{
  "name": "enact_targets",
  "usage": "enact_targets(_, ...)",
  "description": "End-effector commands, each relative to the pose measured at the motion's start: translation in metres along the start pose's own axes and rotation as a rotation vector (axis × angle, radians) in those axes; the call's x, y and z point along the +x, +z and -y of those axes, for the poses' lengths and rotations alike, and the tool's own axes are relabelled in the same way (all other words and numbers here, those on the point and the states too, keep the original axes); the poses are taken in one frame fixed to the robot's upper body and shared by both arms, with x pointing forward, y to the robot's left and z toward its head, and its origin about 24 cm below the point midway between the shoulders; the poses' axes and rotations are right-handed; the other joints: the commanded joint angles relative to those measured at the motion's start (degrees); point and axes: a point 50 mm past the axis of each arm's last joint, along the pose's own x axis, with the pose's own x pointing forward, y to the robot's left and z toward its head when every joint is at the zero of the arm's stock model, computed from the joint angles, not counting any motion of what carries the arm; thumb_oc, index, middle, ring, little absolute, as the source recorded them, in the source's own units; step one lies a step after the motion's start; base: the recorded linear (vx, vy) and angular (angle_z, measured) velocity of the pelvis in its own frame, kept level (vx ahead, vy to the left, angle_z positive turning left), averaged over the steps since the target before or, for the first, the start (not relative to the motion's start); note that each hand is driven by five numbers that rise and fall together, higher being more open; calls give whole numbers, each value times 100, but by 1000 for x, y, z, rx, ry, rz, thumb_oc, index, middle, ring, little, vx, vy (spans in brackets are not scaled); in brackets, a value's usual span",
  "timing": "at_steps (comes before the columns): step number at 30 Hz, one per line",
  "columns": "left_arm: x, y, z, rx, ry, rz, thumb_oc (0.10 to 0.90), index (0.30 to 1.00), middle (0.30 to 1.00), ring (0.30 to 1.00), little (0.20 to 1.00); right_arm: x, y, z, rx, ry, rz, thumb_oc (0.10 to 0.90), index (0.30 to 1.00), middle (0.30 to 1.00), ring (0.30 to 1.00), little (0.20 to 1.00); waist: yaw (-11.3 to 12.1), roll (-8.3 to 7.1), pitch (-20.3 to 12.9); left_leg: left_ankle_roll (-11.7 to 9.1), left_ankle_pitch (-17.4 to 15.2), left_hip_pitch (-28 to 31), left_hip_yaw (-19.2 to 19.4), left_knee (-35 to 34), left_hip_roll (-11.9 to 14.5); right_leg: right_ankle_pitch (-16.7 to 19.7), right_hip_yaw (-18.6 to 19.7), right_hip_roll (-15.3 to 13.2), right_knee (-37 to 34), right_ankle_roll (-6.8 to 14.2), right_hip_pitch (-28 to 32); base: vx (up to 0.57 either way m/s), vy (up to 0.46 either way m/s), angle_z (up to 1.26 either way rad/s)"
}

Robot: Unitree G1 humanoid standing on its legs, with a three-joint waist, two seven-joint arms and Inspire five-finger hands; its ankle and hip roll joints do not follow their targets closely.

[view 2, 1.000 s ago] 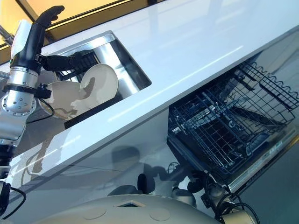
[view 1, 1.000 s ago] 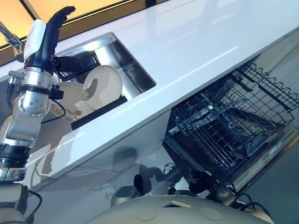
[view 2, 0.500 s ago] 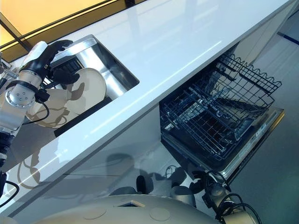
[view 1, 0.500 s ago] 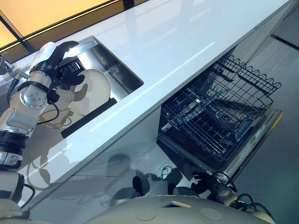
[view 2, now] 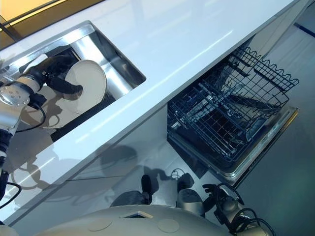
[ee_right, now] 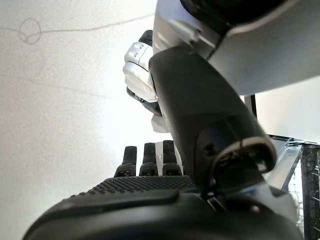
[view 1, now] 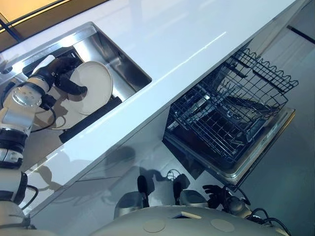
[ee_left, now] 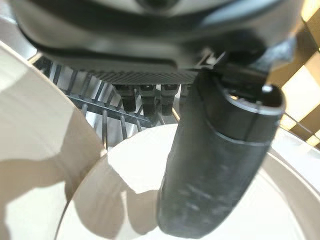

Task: Pick up plates and place into dishwasher.

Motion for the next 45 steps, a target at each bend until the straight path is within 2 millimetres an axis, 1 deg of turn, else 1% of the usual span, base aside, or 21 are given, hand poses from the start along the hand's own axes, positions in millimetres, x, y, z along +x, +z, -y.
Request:
enact_targets(1,-5,49,-66,-26,154,150,800,900,900,900,900,-6,-9,27,-38,-57,-2,800,900,900,900,900,-42,313,-196,451,-1159,-119,-155,772,-422,99,16,178,714,502,-889,-29,23,-4)
enact_targets(4,-3,57,-62,-114,74,200,800,900,900,900,900,-6,-7,29,-34,-61,4,800,900,900,900,900,-26,320,-172,446,-1133,-141,-170,759,-425,98,4,174,734,515,-923,-38,13,-1)
enact_targets(5,-3,61,-60,-167,30,231,800,900,900,900,900,-6,-7,30,-32,-61,5,800,900,900,900,900,-15,327,-165,446,-1125,-139,-177,749,-426,95,-6,172,744,520,-933,-28,5,3)
enact_targets(6,-3,64,-57,-209,-11,260,745,853,853,853,845,-6,-6,30,-31,-61,6,800,900,900,900,900,-7,332,-160,444,-1117,-139,-185,741,-429,93,-12,170,752,522,-941,-29,5,4)
enact_targets(8,-3,72,-50,-293,-76,325,336,502,502,502,436,-5,-6,31,-31,-59,8,800,900,900,900,900,8,341,-164,440,-1106,-135,-198,723,-432,88,-26,165,766,528,-952,-25,1,5)
enact_targets(9,-3,78,-45,-322,-105,367,229,411,411,411,329,-5,-6,31,-33,-59,9,800,900,900,900,900,17,350,-167,435,-1099,-131,-207,711,-435,72,-31,164,768,524,-954,-26,2,4)
enact_targets(10,-4,83,-42,-356,-127,406,182,371,371,371,282,-5,-5,31,-34,-60,11,800,900,900,900,900,23,356,-169,433,-1092,-130,-211,703,-438,60,-37,163,769,518,-952,-33,7,3)
enact_targets(11,-5,91,-37,-396,-161,460,100,300,300,300,200,-5,-4,32,-39,-61,13,800,900,900,900,900,29,366,-173,426,-1083,-126,-216,688,-439,47,-51,159,772,506,-950,0,0,0)
enact_targets(13,-6,101,-30,-438,-193,518,100,300,300,300,200,-5,-4,33,-40,-63,18,800,900,900,900,900,32,381,-193,420,-1069,-108,-222,656,-442,30,-62,155,782,498,-954,-27,4,5)
enact_targets(16,-8,111,-24,-490,-231,586,100,300,300,300,200,-5,-3,33,-38,-64,27,800,900,900,900,900,39,394,-241,404,-1056,-79,-243,613,-457,1,-75,153,744,467,-907,-22,-1,9)
enact_targets(19,-11,115,-24,-516,-234,621,100,300,300,300,200,-5,-2,33,-42,-62,31,800,900,900,900,900,49,411,-269,389,-1042,-53,-258,578,-463,-9,-94,151,712,452,-876,-27,-9,13)
enact_targets(25,-13,113,-29,-525,-174,640,100,300,300,300,200,-5,-2,31,-61,-58,48,800,900,900,900,900,64,441,-341,351,-1037,9,-283,525,-454,-59,-141,166,607,396,-735,-38,-28,9)
enact_targets(29,-15,110,-36,-527,-81,645,100,300,300,300,200,-6,5,34,-42,-88,104,800,900,900,900,900,83,446,-397,325,-1009,59,-326,459,-441,-69,-173,198,531,355,-644,-33,-56,1)
enact_targets(31,-17,106,-43,-547,-3,650,100,300,300,300,200,-7,17,38,-6,-116,174,800,900,900,900,900,88,443,-419,304,-993,83,-351,429,-428,-78,-199,212,491,332,-600,-48,-79,0)
enact_targets(32,-20,101,-48,-552,70,655,100,300,300,300,200,-9,31,43,29,-139,259,800,900,900,900,900,85,432,-433,287,-987,100,-370,411,-416,-90,-214,220,451,309,-559,-58,-89,-2)
enact_targets(36,-26,85,-53,-568,183,674,100,300,300,300,200,-19,68,51,73,-180,451,800,900,900,900,900,66,423,-469,246,-962,134,-399,354,-382,-114,-256,247,347,255,-474,-68,-83,-2)
enact_targets(40,-29,75,-49,-555,217,677,100,300,300,300,200,-29,90,53,44,-195,575,800,900,900,900,900,39,437,-511,179,-909,191,-377,257,-318,-144,-322,272,263,220,-380,-58,-79,-7)
enact_targets(42,-30,72,-48,-549,239,678,100,300,300,300,200,-34,99,55,37,-211,623,800,900,900,900,900,23,440,-544,153,-885,217,-366,220,-291,-154,-342,290,224,202,-340,-38,-84,2)
enact_targets(45,-34,71,-52,-527,331,693,100,300,300,300,200,-46,116,62,119,-222,720,800,900,900,900,900,-19,430,-574,129,-883,249,-352,212,-251,-174,-350,312,185,171,-291,-26,-91,3)
